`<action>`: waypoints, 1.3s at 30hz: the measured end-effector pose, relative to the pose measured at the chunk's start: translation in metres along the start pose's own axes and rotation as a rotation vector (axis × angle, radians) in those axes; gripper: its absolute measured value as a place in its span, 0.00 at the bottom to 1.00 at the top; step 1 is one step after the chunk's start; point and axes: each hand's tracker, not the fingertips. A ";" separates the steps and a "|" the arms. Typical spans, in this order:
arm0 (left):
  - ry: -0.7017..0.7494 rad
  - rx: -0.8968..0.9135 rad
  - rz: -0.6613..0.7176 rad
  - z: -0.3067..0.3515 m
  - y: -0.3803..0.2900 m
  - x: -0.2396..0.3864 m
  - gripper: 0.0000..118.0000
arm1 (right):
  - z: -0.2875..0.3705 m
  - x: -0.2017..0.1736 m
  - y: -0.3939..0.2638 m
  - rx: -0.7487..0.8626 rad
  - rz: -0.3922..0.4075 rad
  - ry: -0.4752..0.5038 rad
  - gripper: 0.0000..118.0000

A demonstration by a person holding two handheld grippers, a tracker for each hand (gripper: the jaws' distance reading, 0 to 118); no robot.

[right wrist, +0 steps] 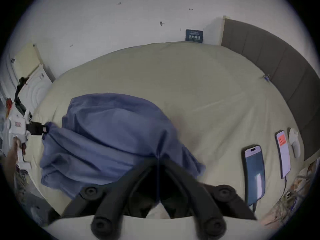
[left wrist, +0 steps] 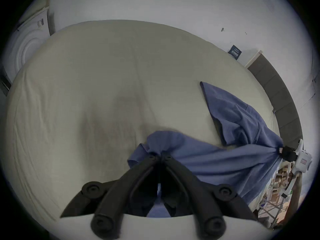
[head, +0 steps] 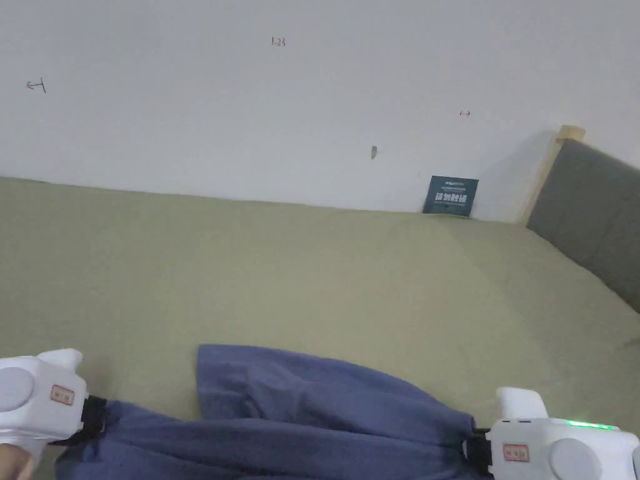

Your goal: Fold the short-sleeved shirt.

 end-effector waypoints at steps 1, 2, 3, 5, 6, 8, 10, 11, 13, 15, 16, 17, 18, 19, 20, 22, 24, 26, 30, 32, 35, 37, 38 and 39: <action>-0.002 0.019 0.003 0.004 0.000 0.000 0.01 | 0.001 0.000 -0.003 0.014 -0.047 -0.043 0.02; -0.008 0.054 0.007 0.012 0.000 0.001 0.01 | 0.002 -0.002 -0.002 0.029 -0.021 -0.021 0.02; -0.022 0.072 0.008 0.021 0.001 0.002 0.01 | 0.006 -0.004 -0.002 0.062 0.003 -0.006 0.02; -0.059 0.132 0.014 0.037 0.005 0.000 0.01 | 0.021 -0.015 0.006 0.100 0.034 -0.005 0.02; -0.065 0.167 0.008 0.049 0.007 0.001 0.01 | 0.028 -0.019 0.013 0.118 0.032 0.005 0.02; -0.048 0.246 -0.019 0.071 0.013 0.003 0.01 | 0.039 -0.025 0.023 0.157 0.033 0.031 0.02; -0.055 0.325 -0.028 0.096 0.021 0.003 0.01 | 0.048 -0.031 0.032 0.193 0.039 0.049 0.02; -0.067 0.364 -0.017 0.111 0.025 0.001 0.01 | 0.053 -0.034 0.040 0.228 0.052 0.058 0.02; -0.103 0.427 0.025 0.132 0.035 -0.007 0.01 | 0.064 -0.040 0.050 0.292 0.062 0.085 0.02; -0.092 0.501 0.033 0.158 0.043 -0.011 0.01 | 0.076 -0.045 0.066 0.326 0.053 0.117 0.02; -0.079 0.544 0.006 0.167 0.044 -0.012 0.01 | 0.081 -0.049 0.073 0.344 0.062 0.131 0.02; -0.059 0.596 -0.024 0.180 0.047 -0.013 0.01 | 0.087 -0.055 0.082 0.374 0.093 0.125 0.02; -0.024 0.638 -0.062 0.195 0.050 -0.013 0.01 | 0.093 -0.063 0.091 0.407 0.128 0.101 0.02; -0.001 0.690 -0.076 0.207 0.053 -0.012 0.01 | 0.098 -0.068 0.099 0.429 0.149 0.090 0.02; -0.001 0.715 -0.068 0.216 0.060 -0.018 0.01 | 0.104 -0.073 0.109 0.456 0.153 0.095 0.02; -0.018 0.737 -0.041 0.235 0.074 -0.024 0.01 | 0.112 -0.080 0.129 0.498 0.139 0.121 0.02; -0.013 0.772 -0.056 0.248 0.089 -0.031 0.01 | 0.124 -0.089 0.153 0.564 0.152 0.124 0.02; 0.046 0.800 -0.087 0.258 0.103 -0.031 0.01 | 0.134 -0.099 0.175 0.610 0.186 0.109 0.02; 0.062 0.828 -0.094 0.272 0.131 -0.032 0.01 | 0.155 -0.120 0.216 0.691 0.212 0.105 0.02; 0.085 0.886 -0.101 0.274 0.142 -0.033 0.01 | 0.161 -0.129 0.236 0.714 0.209 0.095 0.02; 0.119 0.892 -0.102 0.277 0.168 -0.034 0.01 | 0.166 -0.136 0.266 0.750 0.190 0.110 0.02; 0.132 0.901 -0.110 0.284 0.163 -0.011 0.01 | 0.164 -0.138 0.283 0.761 0.169 0.113 0.02; 0.136 0.902 -0.112 0.285 0.170 -0.012 0.01 | 0.163 -0.139 0.291 0.770 0.158 0.118 0.02; 0.144 0.913 -0.107 0.285 0.175 -0.013 0.01 | 0.161 -0.140 0.297 0.774 0.157 0.118 0.02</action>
